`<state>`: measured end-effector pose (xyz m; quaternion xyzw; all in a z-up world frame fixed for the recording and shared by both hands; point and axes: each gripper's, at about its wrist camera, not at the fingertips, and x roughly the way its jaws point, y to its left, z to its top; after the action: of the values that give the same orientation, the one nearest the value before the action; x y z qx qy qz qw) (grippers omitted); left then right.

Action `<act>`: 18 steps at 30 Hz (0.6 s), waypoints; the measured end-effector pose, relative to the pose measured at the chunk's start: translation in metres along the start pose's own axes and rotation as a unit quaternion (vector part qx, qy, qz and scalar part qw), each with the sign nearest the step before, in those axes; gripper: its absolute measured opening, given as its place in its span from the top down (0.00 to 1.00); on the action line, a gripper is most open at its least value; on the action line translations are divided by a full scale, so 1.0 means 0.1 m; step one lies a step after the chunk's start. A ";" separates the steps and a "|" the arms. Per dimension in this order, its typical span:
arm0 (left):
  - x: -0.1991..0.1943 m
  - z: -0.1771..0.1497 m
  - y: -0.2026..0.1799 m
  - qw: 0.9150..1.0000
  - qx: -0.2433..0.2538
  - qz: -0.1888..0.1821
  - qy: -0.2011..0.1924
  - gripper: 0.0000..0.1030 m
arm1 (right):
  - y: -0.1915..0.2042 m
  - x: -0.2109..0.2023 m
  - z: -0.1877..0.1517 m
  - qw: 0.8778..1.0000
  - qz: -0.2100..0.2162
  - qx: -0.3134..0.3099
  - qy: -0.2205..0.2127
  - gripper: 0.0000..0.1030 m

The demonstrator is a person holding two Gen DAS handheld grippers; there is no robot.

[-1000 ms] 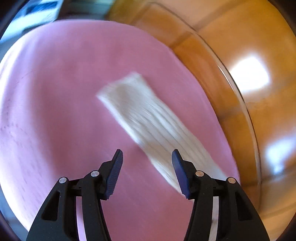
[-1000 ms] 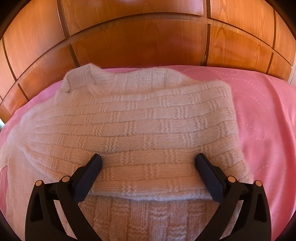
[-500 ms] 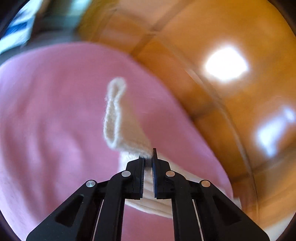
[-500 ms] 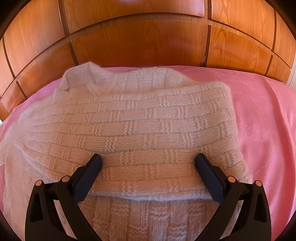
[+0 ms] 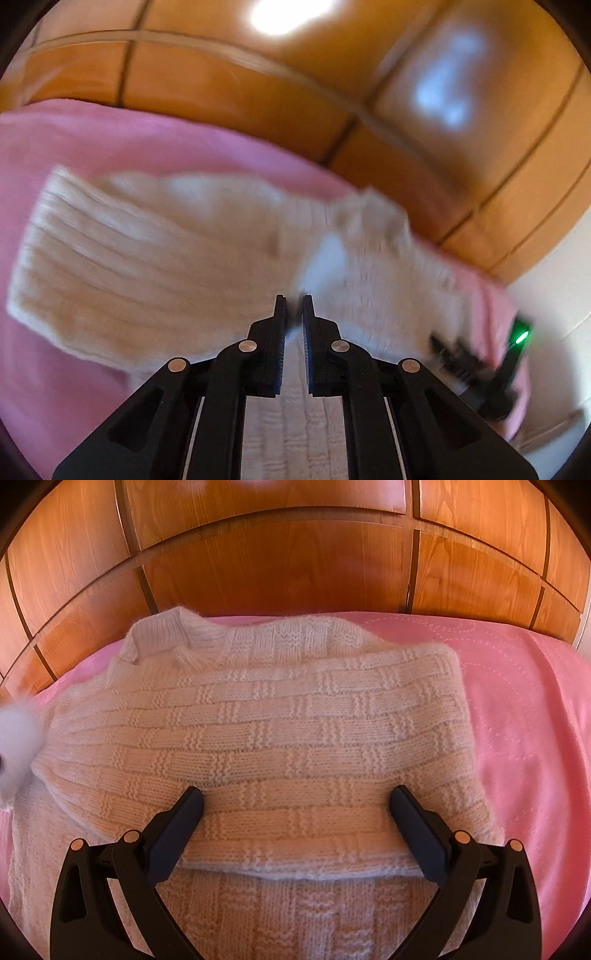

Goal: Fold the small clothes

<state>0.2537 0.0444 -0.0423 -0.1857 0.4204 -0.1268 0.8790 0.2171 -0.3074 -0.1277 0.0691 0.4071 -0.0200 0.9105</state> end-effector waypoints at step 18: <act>-0.42 -1.05 0.21 0.996 0.065 0.063 -0.003 0.50 | 0.89 -0.50 0.03 0.977 0.207 -0.041 0.022 0.34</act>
<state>0.1465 0.0559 -0.0830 -0.1012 0.4196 -0.0977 0.8968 0.1944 -0.2211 -0.0790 0.1153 0.4041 0.1872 0.8879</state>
